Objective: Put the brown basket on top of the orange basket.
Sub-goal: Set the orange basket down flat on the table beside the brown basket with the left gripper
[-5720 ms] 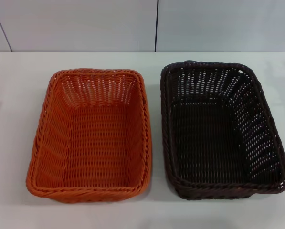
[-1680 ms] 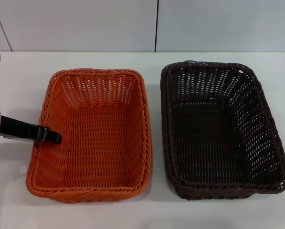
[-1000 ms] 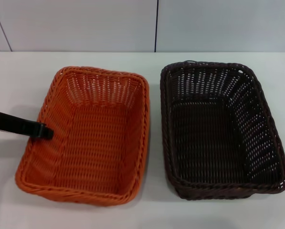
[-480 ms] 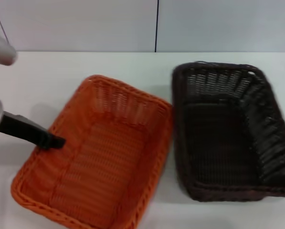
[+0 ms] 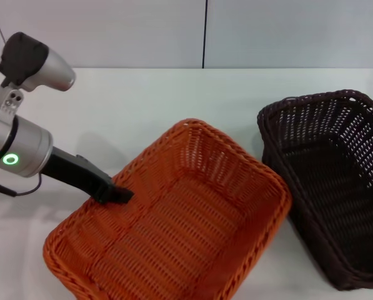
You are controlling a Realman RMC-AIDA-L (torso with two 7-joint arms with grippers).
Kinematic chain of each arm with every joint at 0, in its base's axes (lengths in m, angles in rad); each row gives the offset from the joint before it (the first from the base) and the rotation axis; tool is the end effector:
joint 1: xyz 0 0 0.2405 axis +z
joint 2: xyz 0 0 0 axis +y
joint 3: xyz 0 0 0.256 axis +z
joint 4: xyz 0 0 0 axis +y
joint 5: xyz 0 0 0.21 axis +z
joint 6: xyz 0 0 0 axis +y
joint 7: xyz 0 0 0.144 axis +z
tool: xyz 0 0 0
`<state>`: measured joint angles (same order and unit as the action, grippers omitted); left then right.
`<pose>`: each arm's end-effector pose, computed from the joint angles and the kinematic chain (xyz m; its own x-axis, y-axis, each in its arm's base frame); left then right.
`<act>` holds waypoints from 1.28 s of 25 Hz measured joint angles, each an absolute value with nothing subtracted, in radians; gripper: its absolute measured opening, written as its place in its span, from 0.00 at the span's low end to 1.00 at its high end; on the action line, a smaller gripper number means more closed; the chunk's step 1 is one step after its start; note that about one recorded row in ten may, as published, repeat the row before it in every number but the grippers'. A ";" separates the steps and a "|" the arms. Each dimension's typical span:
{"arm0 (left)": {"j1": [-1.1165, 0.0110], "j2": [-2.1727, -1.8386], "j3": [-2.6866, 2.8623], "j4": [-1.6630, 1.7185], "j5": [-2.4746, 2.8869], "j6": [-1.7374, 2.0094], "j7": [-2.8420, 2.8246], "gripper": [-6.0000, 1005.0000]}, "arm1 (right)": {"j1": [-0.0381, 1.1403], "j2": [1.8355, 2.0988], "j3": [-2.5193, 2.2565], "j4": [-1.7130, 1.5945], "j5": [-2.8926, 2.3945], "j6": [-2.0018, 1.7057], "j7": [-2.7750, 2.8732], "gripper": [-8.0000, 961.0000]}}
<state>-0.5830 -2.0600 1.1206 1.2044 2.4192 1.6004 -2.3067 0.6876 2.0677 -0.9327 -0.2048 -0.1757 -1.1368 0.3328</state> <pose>-0.2110 0.3542 0.0215 0.7461 0.6639 -0.0509 0.6310 -0.7294 -0.2644 0.2681 0.4259 0.0833 0.5392 0.3621 -0.7604 -0.8103 -0.0229 -0.5855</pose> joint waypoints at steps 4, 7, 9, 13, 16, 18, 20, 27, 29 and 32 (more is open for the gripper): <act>-0.611 -2.060 1.121 1.179 2.409 1.597 -2.289 0.19 | 0.698 2.067 -0.936 -0.203 -0.177 -1.133 0.333 0.51; -0.623 -2.060 1.124 1.177 2.404 1.601 -2.269 0.19 | 0.701 2.067 -0.942 -0.204 -0.178 -1.133 0.336 0.51; -0.631 -2.061 1.143 1.176 2.397 1.603 -2.261 0.18 | 0.701 2.067 -0.948 -0.204 -0.178 -1.135 0.339 0.51; -0.643 -2.059 1.159 1.179 2.392 1.605 -2.258 0.18 | 0.703 2.068 -0.950 -0.202 -0.179 -1.136 0.340 0.51; -0.676 -2.055 1.160 1.181 2.403 1.611 -2.239 0.18 | 0.700 2.071 -0.951 -0.202 -0.178 -1.144 0.340 0.51; -0.690 -2.054 1.160 1.183 2.412 1.617 -2.221 0.18 | 0.700 2.072 -0.951 -0.201 -0.176 -1.145 0.341 0.51; -0.690 -2.054 1.160 1.183 2.412 1.617 -2.221 0.18 | 0.700 2.073 -0.951 -0.201 -0.176 -1.145 0.341 0.51; -0.733 -2.058 1.170 1.178 2.463 1.641 -2.162 0.17 | 0.699 2.076 -0.951 -0.192 -0.178 -1.146 0.342 0.51; -0.737 -2.058 1.169 1.178 2.465 1.640 -2.161 0.17 | 0.697 2.077 -0.951 -0.190 -0.176 -1.146 0.342 0.51; -0.747 -2.060 1.163 1.197 2.466 1.621 -2.159 0.17 | 0.694 2.077 -0.951 -0.188 -0.174 -1.146 0.343 0.51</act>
<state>-0.7473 -2.0599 1.1633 1.1973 2.4664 1.6209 -2.1588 0.6943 2.0768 -0.9510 -0.1881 -0.1737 -1.1460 0.3426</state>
